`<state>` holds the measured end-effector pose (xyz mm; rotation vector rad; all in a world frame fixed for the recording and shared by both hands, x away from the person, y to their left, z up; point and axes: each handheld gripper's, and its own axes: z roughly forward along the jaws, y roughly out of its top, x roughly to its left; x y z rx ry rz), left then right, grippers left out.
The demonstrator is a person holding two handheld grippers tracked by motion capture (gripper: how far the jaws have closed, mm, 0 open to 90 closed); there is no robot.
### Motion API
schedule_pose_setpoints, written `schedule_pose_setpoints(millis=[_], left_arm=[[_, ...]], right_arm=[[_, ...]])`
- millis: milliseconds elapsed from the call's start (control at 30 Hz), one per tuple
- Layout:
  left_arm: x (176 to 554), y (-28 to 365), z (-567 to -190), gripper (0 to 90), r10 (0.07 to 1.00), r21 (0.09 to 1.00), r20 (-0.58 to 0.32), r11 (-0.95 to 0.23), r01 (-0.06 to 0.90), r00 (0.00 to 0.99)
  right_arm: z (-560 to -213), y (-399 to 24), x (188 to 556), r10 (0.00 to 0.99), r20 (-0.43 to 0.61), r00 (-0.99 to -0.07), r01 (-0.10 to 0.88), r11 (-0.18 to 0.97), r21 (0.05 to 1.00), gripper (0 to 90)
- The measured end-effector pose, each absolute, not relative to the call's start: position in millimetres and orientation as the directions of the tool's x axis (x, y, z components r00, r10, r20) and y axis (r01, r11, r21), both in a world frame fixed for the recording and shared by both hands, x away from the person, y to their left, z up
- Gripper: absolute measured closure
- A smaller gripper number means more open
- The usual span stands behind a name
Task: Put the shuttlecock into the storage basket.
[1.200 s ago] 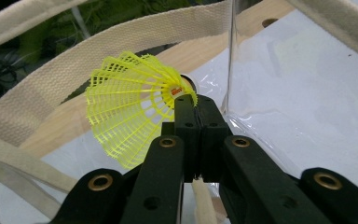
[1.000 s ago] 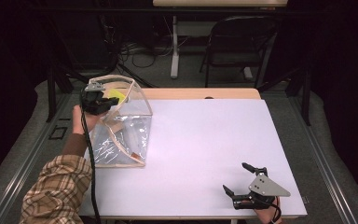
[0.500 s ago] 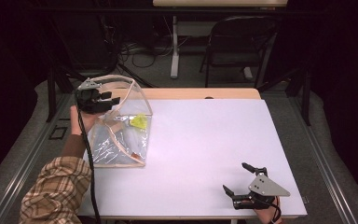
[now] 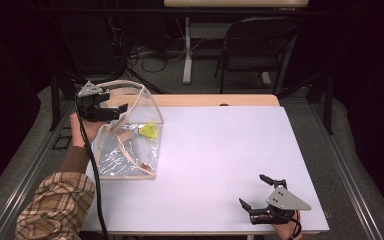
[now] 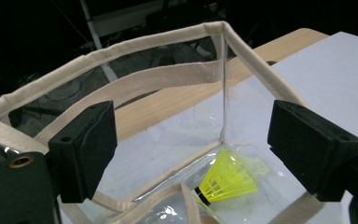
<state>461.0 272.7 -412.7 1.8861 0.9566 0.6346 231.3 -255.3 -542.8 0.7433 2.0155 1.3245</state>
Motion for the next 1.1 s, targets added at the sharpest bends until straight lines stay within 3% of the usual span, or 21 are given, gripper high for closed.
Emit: schedule_pose_setpoints(millis=[200, 600, 1100], left_arm=[[454, 270, -406, 13.8, 0.812, 0.890, 0.048, -0.299, 0.344, 0.582], [435, 265, -393, 0.2, 0.797, 0.900, 0.052, -0.299, 0.318, 0.602], [402, 257, -389, 0.0, 0.775, 0.918, 0.094, -0.310, 0.246, 0.625]], right_arm=[[-543, -255, 231, 0.732, -0.180, -0.657, 0.125, 0.341, 0.932, 2.9], [-545, -256, 233, 0.733, -0.172, -0.658, 0.131, 0.336, 0.933, 2.9], [-544, -256, 231, 0.729, -0.175, -0.662, 0.125, 0.338, 0.933, 2.9]])
